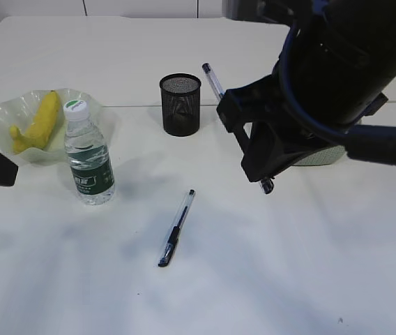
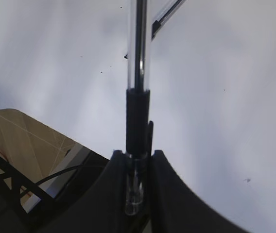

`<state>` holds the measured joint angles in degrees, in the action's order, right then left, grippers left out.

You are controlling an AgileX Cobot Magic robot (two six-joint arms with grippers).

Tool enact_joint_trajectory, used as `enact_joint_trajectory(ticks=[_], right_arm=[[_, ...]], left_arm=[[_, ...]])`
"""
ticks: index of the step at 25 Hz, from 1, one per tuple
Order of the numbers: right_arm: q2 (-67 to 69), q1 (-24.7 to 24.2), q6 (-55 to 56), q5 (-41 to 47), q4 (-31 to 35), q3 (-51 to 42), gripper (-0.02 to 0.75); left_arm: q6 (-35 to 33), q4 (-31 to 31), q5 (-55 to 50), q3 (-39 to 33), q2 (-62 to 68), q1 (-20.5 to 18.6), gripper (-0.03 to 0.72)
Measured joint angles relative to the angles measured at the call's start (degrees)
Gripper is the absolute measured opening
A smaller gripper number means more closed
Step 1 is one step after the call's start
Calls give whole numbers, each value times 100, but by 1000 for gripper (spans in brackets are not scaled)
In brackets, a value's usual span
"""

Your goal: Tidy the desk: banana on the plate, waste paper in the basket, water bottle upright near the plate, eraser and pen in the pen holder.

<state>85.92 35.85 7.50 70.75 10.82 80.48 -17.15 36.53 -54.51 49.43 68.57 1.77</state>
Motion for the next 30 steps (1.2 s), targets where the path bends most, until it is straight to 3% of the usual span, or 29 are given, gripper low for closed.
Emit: enact_joint_trajectory(ticks=[4,7,14,18,30], right_arm=[[-15,0,-38,0,28,0,69],[-15,0,-115,0,70,0,70],[-15,0,-269,0,338,0,70],[-15,0,-321,0,342,0,70],[-15,97,-587,0,299,0,69]], left_arm=[[-580,563,197,0,0,0,505],[-1381,884,385,0,0,171,482],[-3249,984,812,0,0,1069,431],[-3723,1010,1251,-3,0,1353,428],[-4496,774,960,478,0,1369,425]])
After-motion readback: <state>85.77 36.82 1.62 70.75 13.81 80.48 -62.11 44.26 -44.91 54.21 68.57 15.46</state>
